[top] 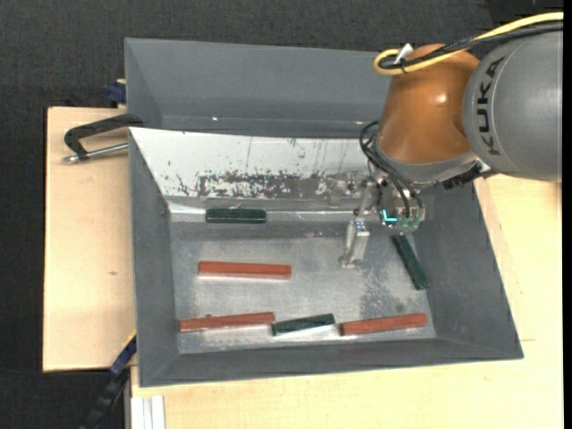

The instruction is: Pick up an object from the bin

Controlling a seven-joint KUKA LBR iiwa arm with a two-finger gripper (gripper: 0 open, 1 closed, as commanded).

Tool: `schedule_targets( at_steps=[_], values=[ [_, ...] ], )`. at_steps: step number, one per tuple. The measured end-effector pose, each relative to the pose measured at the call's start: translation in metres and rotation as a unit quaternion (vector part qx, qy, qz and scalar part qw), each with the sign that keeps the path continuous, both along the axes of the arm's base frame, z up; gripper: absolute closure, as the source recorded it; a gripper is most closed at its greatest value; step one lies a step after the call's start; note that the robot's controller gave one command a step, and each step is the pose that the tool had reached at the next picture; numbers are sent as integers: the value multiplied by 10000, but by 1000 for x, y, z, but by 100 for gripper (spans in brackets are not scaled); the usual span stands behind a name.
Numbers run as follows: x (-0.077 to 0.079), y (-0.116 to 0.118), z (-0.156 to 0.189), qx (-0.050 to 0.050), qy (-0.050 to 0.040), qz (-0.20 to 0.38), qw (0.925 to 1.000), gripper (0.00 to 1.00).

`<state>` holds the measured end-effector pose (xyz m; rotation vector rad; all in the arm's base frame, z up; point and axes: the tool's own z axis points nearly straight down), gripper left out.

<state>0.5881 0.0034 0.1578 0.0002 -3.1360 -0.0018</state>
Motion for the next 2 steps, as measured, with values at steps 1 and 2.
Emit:
schedule_targets(
  at_steps=[1,2],
  values=[
    [2,0,4,1,-41,-1,10000,0],
    [8,23,-35,-3,-86,-52,9999,0]
  ],
)
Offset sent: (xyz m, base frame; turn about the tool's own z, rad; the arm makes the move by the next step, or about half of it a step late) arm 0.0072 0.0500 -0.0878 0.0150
